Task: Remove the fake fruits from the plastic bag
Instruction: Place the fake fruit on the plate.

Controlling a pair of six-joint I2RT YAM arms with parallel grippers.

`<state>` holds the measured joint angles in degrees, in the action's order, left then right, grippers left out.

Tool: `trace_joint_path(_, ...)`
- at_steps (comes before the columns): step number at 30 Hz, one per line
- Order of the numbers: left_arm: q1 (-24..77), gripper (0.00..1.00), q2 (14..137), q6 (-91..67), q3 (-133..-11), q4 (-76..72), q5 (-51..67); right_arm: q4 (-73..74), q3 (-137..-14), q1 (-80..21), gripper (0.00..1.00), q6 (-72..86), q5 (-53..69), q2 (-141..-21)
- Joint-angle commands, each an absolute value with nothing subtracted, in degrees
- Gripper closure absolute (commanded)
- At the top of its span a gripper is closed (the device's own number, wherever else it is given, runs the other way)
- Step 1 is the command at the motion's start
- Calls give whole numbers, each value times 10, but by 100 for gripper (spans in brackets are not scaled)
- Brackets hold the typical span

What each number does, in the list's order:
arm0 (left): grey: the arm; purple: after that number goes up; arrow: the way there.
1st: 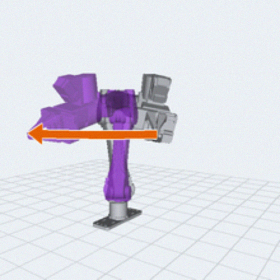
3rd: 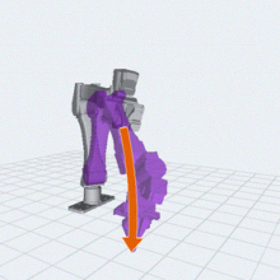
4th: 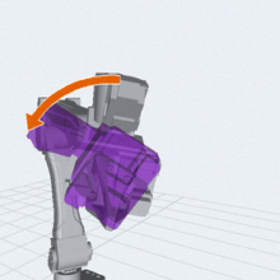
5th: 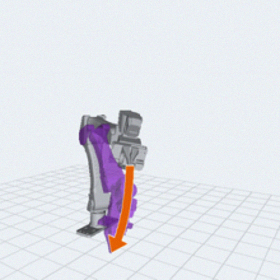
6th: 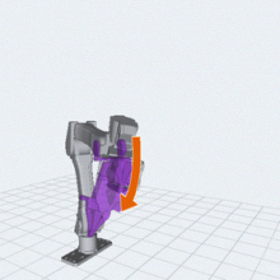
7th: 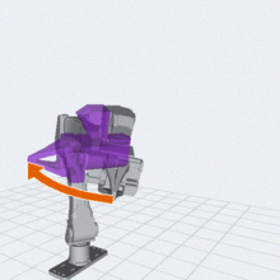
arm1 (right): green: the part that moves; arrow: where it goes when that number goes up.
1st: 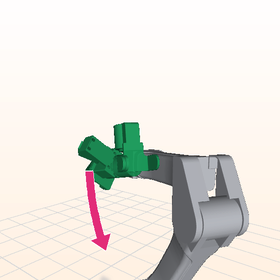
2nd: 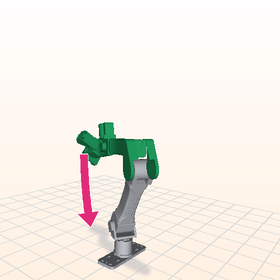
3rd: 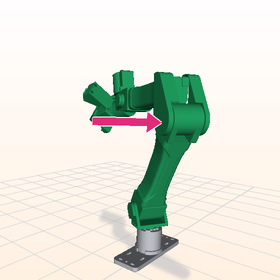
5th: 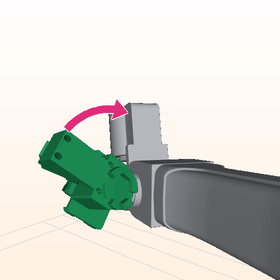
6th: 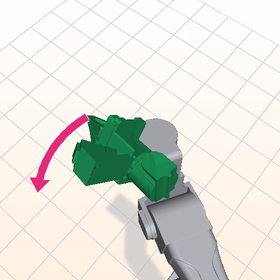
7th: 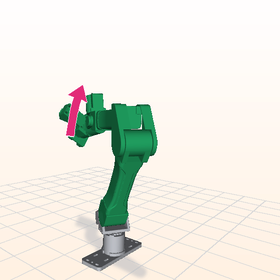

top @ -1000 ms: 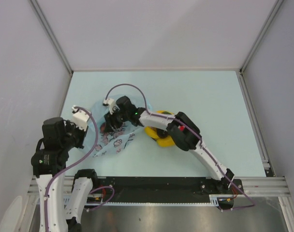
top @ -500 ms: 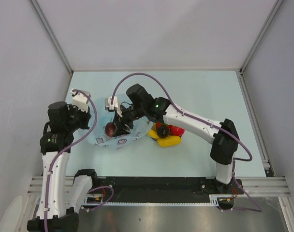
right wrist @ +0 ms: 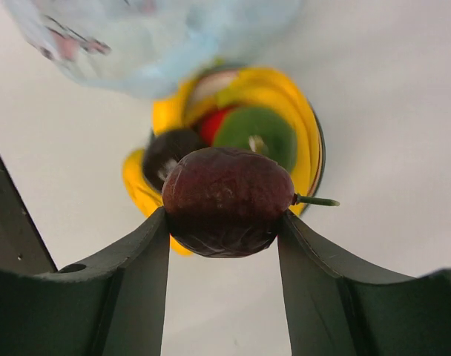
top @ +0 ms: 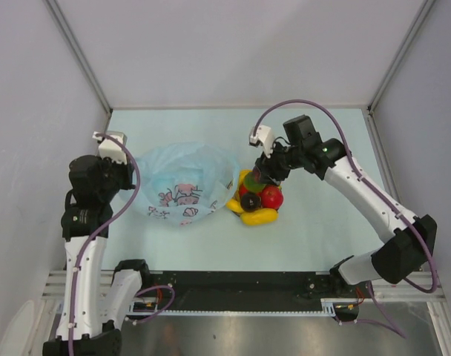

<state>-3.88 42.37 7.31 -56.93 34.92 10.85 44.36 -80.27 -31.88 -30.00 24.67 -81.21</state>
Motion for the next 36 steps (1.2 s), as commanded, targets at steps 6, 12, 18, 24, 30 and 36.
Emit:
trace_joint_path(6,-44,100,426,58,-566,334,108,483,-763,-237,69,-281,192,-846)
trace_joint_path(12,-47,100,425,58,-560,335,109,489,-742,-244,65,-270,218,-853)
trace_joint_path(18,-50,100,423,55,-557,336,113,484,-734,-261,61,-254,226,-860)
trace_joint_path(24,-54,100,417,55,-552,337,117,486,-730,-286,59,-251,231,-869)
trace_joint_path(30,-54,100,414,58,-549,342,119,476,-722,-310,57,-254,216,-879)
trace_joint_path(36,-54,100,414,58,-548,342,123,475,-722,-316,53,-255,206,-886)
